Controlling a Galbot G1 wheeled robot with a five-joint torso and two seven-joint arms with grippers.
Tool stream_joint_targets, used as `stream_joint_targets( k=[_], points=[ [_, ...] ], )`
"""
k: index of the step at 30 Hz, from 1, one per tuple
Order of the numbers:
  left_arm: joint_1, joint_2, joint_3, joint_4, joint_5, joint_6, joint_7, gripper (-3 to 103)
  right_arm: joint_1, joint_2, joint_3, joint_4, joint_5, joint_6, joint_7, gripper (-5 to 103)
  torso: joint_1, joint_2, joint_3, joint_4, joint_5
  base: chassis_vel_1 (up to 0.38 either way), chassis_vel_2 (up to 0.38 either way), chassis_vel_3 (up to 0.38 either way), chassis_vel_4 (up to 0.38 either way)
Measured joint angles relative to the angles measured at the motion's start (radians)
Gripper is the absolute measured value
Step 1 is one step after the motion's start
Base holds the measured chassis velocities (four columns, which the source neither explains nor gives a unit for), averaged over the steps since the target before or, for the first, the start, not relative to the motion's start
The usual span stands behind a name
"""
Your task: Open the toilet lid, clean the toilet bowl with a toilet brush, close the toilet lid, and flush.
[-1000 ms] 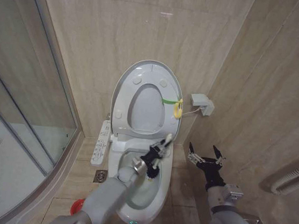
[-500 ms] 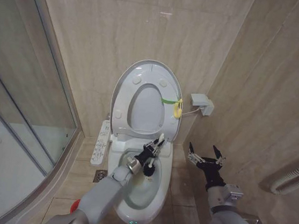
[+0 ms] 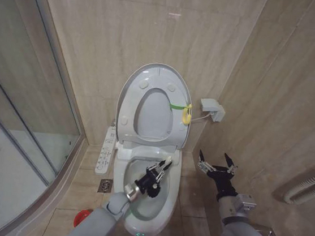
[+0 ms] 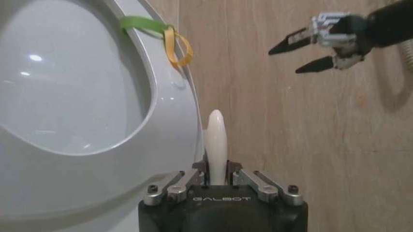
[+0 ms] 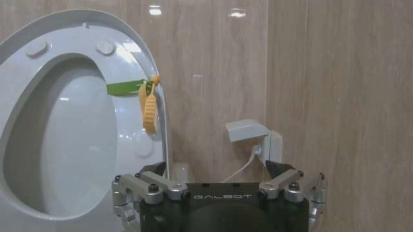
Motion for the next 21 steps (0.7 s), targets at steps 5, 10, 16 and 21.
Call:
stream_joint_targets(
  k=[5, 10, 16, 21],
  points=[
    [0.061, 0.035, -0.036, -0.064, 0.013, 0.009, -0.023, 19, 0.0, 0.0, 0.0, 0.0, 0.0, 0.0, 0.0, 100, 0.0, 0.0, 0.0, 0.0, 0.0, 0.0, 0.0, 0.0, 0.0],
    [0.161, 0.077, -0.089, -0.135, 0.024, 0.032, -0.058, 19, 0.0, 0.0, 0.0, 0.0, 0.0, 0.0, 0.0, 100, 0.0, 0.0, 0.0, 0.0002, -0.0001, 0.0, 0.0, 0.0, 0.0],
    [0.27, 0.102, -0.13, -0.191, 0.019, 0.037, -0.081, 19, 0.0, 0.0, 0.0, 0.0, 0.0, 0.0, 0.0, 100, 0.0, 0.0, 0.0, 0.0001, 0.0001, 0.0, 0.0, 0.0, 0.0],
    [0.356, 0.122, -0.157, -0.245, 0.019, 0.043, -0.094, 19, 0.0, 0.0, 0.0, 0.0, 0.0, 0.0, 0.0, 100, 0.0, 0.0, 0.0, 0.0002, 0.0002, 0.0, 0.0, 0.0, 0.0]
  ],
)
